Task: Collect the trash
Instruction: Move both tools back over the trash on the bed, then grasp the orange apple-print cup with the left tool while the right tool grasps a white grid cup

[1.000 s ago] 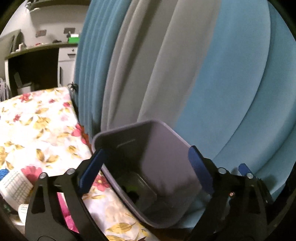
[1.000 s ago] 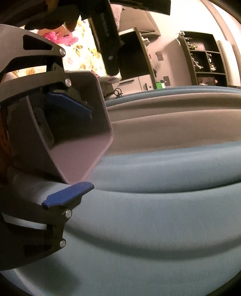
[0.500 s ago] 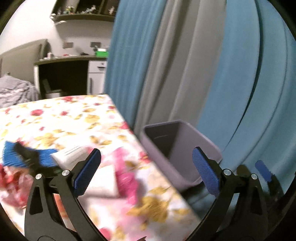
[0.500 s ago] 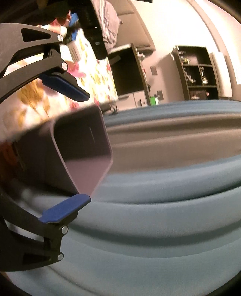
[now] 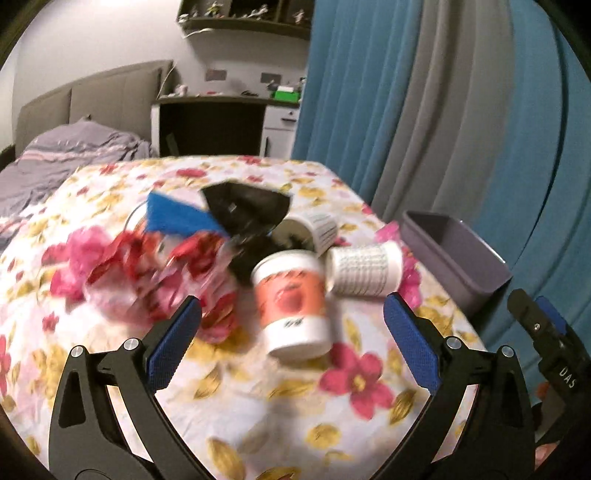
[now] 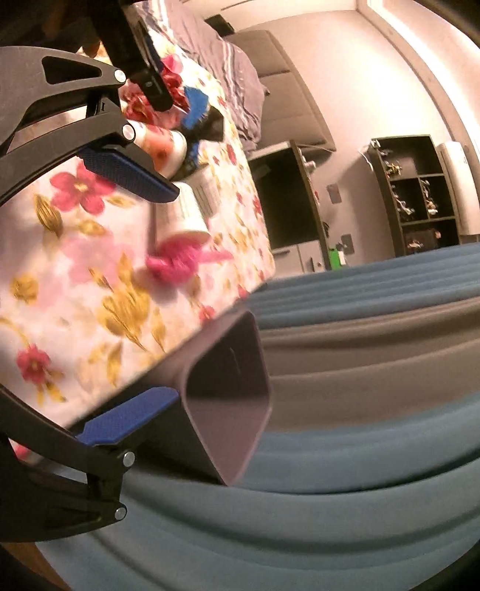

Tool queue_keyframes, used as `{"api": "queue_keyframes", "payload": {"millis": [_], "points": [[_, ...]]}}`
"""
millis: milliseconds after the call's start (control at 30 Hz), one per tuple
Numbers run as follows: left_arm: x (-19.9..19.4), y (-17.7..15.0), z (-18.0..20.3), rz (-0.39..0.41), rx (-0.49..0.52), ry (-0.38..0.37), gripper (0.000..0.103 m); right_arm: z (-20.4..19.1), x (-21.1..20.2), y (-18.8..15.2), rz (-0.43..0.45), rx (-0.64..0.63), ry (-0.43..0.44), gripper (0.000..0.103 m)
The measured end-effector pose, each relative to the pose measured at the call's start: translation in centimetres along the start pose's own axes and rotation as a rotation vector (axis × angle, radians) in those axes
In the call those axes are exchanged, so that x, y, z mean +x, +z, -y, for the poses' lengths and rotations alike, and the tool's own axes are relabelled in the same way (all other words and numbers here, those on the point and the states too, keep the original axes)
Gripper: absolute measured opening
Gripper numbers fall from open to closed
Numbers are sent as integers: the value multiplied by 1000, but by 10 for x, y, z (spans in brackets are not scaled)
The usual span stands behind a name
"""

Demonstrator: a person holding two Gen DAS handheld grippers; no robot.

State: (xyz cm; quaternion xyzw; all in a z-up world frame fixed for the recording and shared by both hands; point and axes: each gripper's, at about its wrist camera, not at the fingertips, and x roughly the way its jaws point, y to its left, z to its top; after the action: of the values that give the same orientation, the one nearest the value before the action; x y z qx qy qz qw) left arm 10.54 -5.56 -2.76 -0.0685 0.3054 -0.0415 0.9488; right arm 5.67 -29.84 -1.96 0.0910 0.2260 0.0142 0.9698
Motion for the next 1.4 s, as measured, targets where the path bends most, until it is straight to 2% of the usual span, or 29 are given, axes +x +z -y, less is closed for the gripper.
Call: {"api": "queue_keyframes", "payload": {"millis": [100,300,567,767,900,1100,1400], "points": [[3,-10,-6,-28,-7,-5,97,-7,0,-4,-16,-8,9,96],[24,-13,4,-57,24,-2,97,-8,0,-9,-34,-13,10,96],[58,-13,4,-129,19,15,87,-5,7,-11,-51,-14,11,96],[73,-13,2,-177,3,11,73,-5,12,-12,-65,-17,19,96],[77,-15,1,-206,-2,4,57,-7,16,-13,-76,-22,23,96],[67,-15,-6,-198,-12,-23,56,-13,20,-14,-88,-40,38,96],[0,-13,-19,-130,-5,-87,56,-27,30,-14,-119,-74,72,96]]}}
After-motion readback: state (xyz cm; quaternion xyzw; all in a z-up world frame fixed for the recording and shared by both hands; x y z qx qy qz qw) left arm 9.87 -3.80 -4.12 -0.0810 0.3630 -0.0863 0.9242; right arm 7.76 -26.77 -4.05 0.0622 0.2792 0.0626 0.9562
